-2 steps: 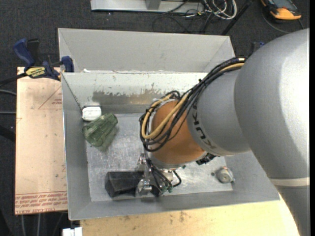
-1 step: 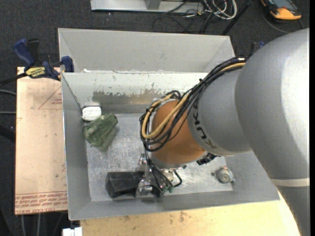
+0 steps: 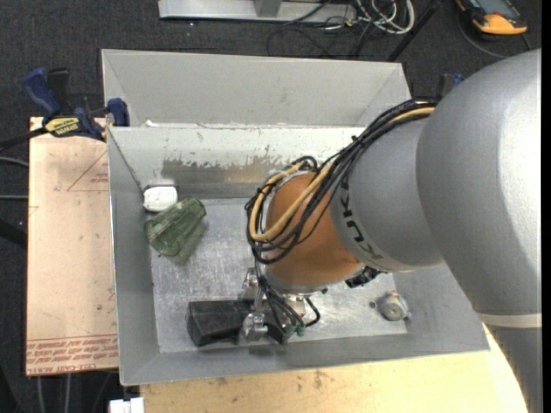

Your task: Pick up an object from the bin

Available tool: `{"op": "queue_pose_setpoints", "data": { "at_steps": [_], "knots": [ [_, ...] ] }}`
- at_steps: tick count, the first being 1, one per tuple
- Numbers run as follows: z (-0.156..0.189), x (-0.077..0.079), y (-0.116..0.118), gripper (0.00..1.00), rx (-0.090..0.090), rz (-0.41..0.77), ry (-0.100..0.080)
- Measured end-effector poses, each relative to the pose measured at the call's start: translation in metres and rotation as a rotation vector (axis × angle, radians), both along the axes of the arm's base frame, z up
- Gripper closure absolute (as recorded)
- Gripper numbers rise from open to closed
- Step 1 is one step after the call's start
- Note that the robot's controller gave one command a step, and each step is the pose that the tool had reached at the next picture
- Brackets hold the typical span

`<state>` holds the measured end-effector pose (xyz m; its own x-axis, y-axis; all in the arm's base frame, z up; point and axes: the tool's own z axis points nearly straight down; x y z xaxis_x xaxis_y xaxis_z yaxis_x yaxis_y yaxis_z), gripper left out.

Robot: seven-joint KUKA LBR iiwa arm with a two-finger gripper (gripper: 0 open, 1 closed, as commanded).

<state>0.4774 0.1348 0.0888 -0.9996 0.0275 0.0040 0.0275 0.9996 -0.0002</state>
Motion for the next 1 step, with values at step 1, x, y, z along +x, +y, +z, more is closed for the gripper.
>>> {"op": "queue_pose_setpoints", "data": {
  "at_steps": [1],
  "knots": [
    [0.0435, 0.0003, 0.0003, 1.00, 0.000, -0.001, -0.003]
  ]
}}
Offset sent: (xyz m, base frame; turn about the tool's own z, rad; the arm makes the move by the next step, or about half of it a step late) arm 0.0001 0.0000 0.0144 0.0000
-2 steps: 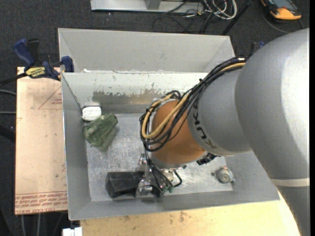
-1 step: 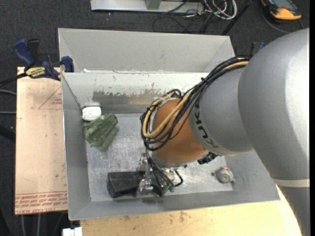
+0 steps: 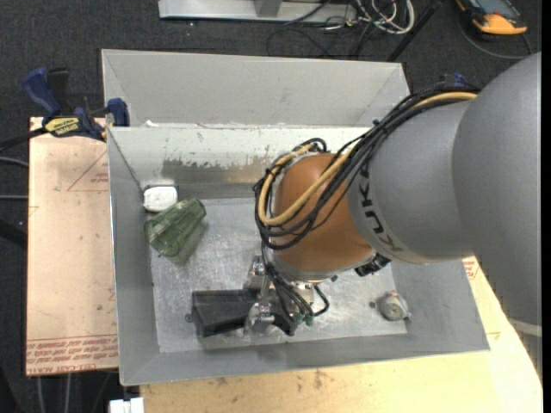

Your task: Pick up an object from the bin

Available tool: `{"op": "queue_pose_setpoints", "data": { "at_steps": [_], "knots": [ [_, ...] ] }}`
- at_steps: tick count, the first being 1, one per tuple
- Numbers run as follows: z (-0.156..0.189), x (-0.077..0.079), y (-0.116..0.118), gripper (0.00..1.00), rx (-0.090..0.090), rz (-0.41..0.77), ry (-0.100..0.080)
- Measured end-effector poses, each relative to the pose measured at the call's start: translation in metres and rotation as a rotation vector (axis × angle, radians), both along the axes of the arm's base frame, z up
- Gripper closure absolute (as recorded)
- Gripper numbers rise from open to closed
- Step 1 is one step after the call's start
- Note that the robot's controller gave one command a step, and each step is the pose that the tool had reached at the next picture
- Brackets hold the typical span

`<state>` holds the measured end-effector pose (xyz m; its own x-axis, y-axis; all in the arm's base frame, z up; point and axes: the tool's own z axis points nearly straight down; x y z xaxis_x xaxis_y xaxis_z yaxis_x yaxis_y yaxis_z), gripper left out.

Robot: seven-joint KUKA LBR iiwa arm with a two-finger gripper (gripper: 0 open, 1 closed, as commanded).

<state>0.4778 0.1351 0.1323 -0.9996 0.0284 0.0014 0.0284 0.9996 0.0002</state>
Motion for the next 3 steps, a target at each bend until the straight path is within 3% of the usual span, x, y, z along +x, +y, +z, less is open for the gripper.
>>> {"op": "queue_pose_setpoints", "data": {
  "at_steps": [1, 2, 3],
  "knots": [
    [-0.004, 0.000, 0.000, 1.00, 0.000, 0.000, 0.000],
    [0.059, 0.000, 0.000, 1.00, 0.001, 0.000, -0.002],
    [0.057, 0.001, 0.000, 1.00, 0.001, 0.000, -0.003]
  ]
}}
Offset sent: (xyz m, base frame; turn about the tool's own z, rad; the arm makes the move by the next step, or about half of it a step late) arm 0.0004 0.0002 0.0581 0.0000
